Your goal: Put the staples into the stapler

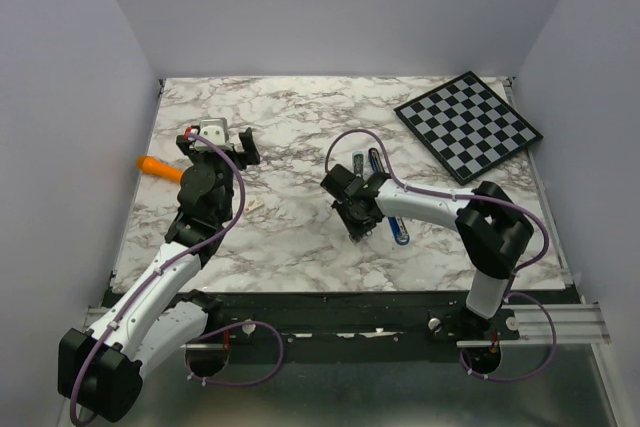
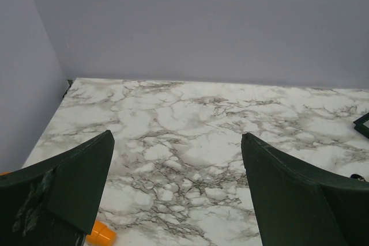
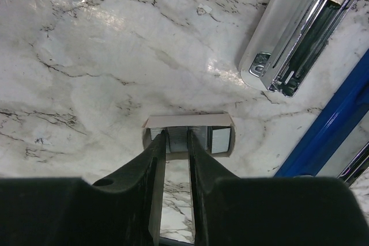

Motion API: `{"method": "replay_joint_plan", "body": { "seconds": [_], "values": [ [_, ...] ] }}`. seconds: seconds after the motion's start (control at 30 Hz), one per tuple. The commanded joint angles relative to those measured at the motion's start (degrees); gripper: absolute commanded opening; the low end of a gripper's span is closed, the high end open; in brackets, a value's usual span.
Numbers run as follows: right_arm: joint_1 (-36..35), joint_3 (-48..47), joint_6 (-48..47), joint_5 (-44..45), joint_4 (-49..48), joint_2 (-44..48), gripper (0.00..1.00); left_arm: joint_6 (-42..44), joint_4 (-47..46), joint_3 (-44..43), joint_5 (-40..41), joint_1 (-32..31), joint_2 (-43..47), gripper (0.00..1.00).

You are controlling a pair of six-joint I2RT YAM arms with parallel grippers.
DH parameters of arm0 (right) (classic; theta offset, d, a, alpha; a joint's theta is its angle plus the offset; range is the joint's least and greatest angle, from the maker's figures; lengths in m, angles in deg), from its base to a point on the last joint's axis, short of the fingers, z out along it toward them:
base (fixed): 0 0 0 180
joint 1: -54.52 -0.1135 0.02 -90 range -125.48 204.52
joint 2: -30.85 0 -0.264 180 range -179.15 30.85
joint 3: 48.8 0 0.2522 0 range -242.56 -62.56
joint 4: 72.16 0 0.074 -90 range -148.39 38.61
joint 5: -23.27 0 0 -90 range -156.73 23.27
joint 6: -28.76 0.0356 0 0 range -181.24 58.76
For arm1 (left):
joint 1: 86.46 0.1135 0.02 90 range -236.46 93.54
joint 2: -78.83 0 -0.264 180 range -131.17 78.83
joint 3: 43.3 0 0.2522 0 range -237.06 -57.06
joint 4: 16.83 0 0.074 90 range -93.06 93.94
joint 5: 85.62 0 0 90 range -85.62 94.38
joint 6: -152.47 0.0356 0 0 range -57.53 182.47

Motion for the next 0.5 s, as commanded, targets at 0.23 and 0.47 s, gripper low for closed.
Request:
{"method": "replay_joint_plan", "body": {
  "seconds": [0.23, 0.47],
  "values": [
    [-0.96, -1.98, 1.19, 5.46, 3.56, -1.24, 0.17, -0.31, -0.42, 0.31, -1.55, 0.24, 0.14, 0.99],
    [-0.88, -2.24, 0.92, 2.39, 3.56, 3.41, 0.16, -0.58, -0.42, 0.31, -1.82, 0.24, 0.14, 0.99]
  ]
}}
